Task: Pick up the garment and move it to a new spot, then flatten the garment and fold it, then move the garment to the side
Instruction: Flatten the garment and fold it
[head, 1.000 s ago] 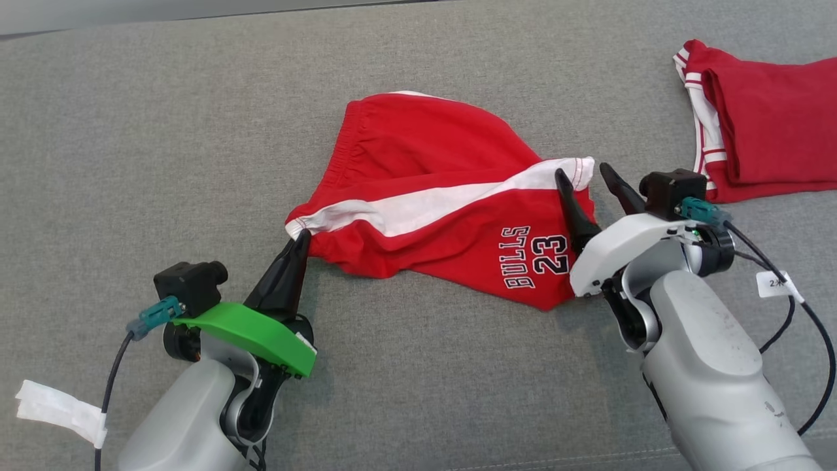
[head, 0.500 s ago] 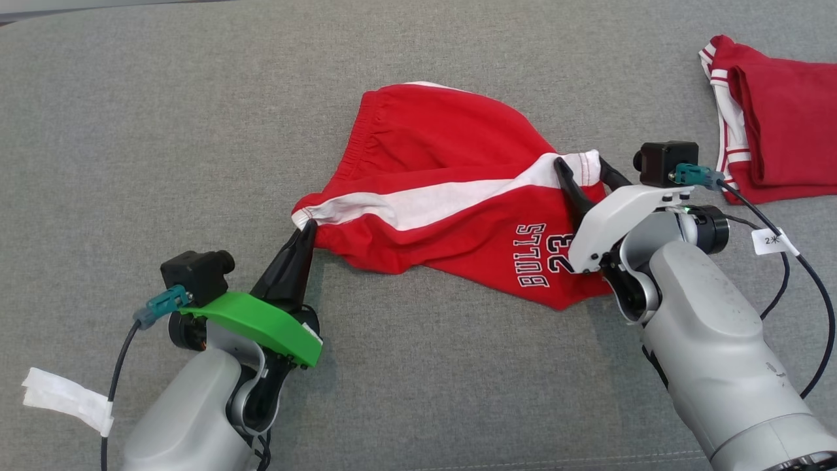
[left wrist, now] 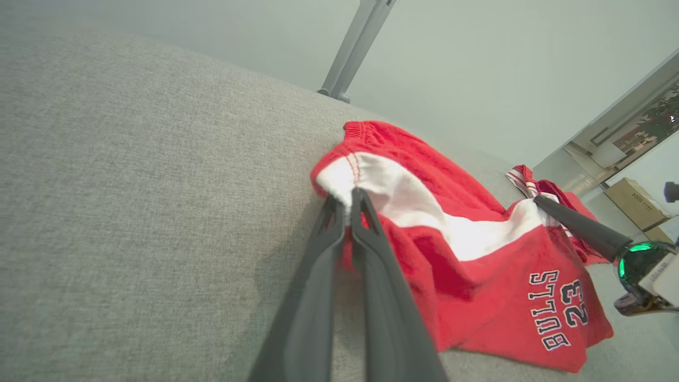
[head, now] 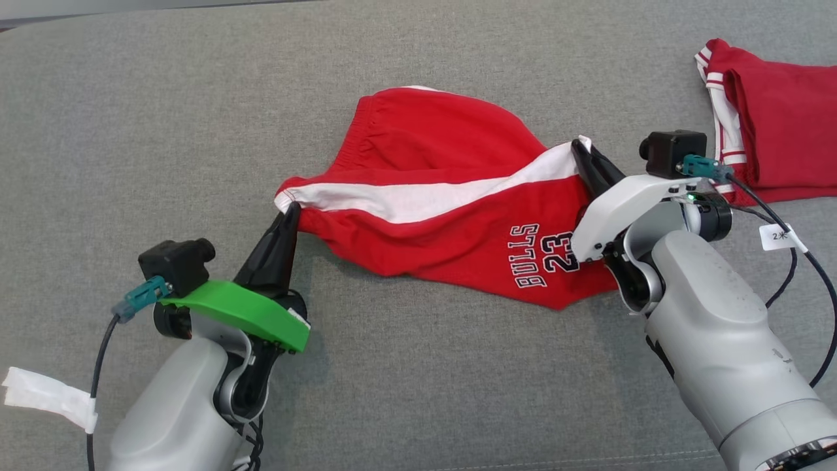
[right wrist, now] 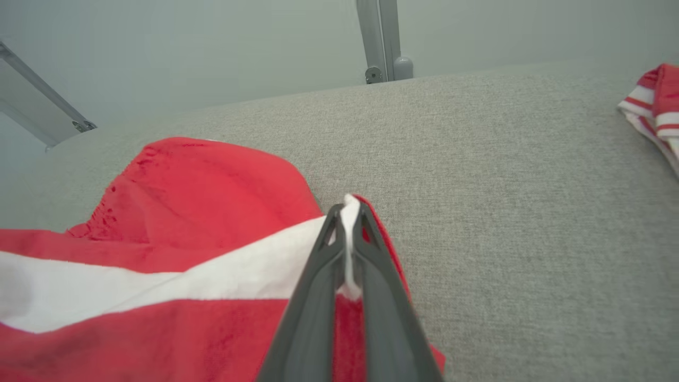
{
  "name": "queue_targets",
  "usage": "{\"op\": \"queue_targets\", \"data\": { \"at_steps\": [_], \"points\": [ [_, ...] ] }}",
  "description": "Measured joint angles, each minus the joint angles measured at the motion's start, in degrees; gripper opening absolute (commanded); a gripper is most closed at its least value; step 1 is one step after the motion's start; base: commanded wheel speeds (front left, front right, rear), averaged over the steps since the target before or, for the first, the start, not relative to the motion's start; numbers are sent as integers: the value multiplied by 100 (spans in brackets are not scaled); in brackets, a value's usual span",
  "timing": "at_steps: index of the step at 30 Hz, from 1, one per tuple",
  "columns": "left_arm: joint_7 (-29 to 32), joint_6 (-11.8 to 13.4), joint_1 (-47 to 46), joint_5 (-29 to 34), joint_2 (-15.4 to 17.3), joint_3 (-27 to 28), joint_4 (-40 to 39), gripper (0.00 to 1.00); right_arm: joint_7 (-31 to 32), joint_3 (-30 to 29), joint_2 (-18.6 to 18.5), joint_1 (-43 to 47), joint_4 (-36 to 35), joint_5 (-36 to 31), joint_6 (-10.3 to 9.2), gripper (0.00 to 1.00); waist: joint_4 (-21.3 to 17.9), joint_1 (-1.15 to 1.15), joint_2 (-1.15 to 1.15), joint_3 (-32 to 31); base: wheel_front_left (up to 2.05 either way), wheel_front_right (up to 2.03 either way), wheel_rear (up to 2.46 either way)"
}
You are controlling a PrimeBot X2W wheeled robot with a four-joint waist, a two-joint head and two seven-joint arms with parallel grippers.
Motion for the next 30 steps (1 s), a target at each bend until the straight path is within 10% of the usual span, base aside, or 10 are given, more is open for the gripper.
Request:
{"op": "queue_targets", "data": {
  "at_steps": [19, 30],
  "points": [
    [0, 7, 554, 576, 225, 1058, -1845, 0, -365, 472, -733, 474, -2362, 1112, 0, 0, -175, 0, 0, -701, 0, 0, 0],
    [611, 614, 998, 166, 694, 1551, -4006, 0, 149, -421, -1162, 1507, -4744, 1427, 0, 0, -323, 0, 0, -1282, 0, 0, 0]
  ]
}}
